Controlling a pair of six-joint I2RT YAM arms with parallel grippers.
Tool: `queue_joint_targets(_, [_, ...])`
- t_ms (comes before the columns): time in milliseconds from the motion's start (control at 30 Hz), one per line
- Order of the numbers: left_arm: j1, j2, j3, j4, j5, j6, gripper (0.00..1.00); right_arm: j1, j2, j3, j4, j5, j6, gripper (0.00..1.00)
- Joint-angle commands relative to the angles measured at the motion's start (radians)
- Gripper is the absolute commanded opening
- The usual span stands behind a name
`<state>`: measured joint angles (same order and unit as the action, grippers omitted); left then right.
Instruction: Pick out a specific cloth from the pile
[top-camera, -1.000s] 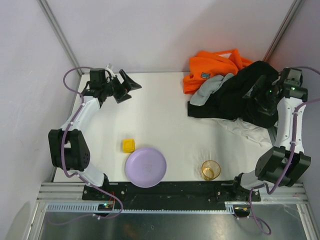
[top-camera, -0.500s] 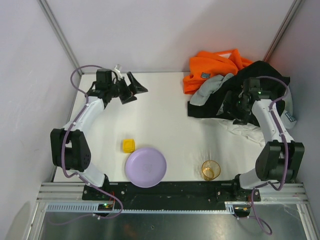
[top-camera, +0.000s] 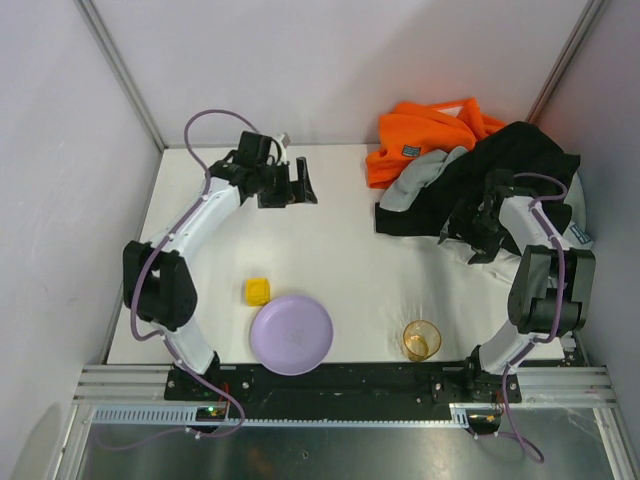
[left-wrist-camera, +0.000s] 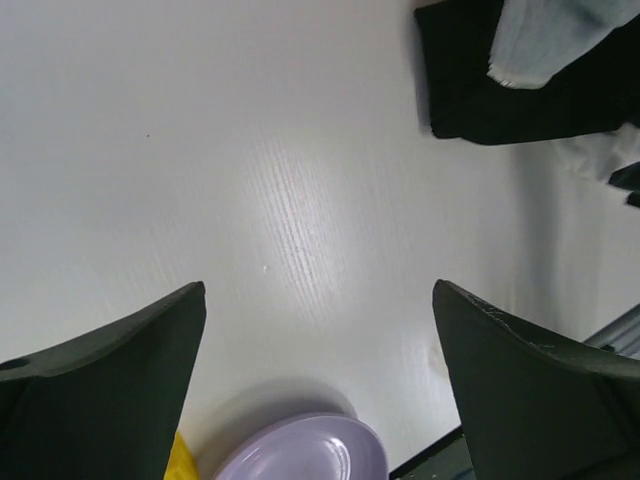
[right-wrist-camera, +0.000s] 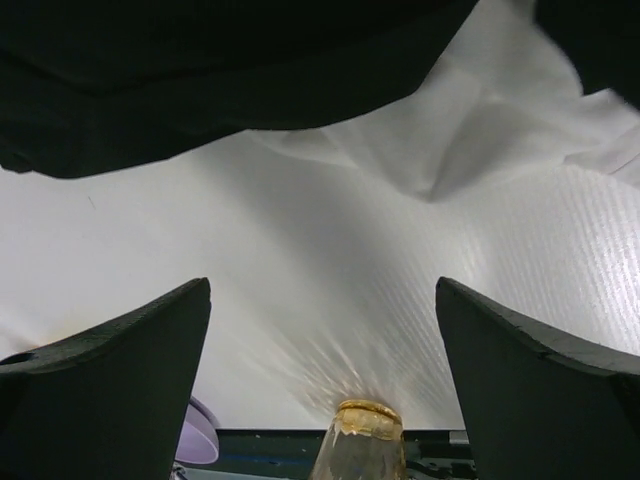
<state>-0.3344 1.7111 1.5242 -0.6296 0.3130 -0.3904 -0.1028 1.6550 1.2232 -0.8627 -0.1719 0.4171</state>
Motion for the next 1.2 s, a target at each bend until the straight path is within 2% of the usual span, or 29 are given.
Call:
queue_joint_targets(0, [-0.034, 0.054, 0.085, -0.114, -0.113, 0.086, 1.0, -0.033, -0.004, 0.026, 0.054, 0.015, -0.01, 0.99])
queue_joint_targets(100, [-0.051, 0.101, 0.124, -0.121, -0.084, 0.07, 1.0, -0.038, 0.013, 0.078, 0.062, 0.014, -0.021, 0.98])
queue_joint_targets(233, [-0.075, 0.186, 0.203, -0.123, -0.02, 0.033, 1.0, -0.033, 0.113, 0.232, 0.017, 0.025, -0.037, 0.98])
queue_joint_targets(467, [-0.111, 0.369, 0.389, -0.121, 0.113, -0.059, 1.0, -0.012, 0.341, 0.537, -0.06, 0.067, -0.078, 0.98])
queue_joint_targets(667, [-0.124, 0.524, 0.593, -0.12, 0.227, -0.196, 1.0, 0.018, 0.575, 0.79, -0.123, 0.092, -0.114, 0.96])
queue_joint_targets(900, [-0.18, 0.711, 0.817, -0.118, 0.374, -0.362, 1.0, 0.008, 0.809, 1.231, -0.209, 0.007, -0.092, 0.94])
queue_joint_targets(967, [-0.198, 0.757, 0.881, -0.116, 0.398, -0.406, 1.0, -0.01, 0.835, 1.274, -0.18, -0.053, -0.051, 0.94])
queue_joint_targets(1167, [-0.236, 0.847, 0.982, -0.086, 0.423, -0.582, 1.0, -0.08, 0.833, 1.208, -0.078, -0.24, 0.077, 0.92])
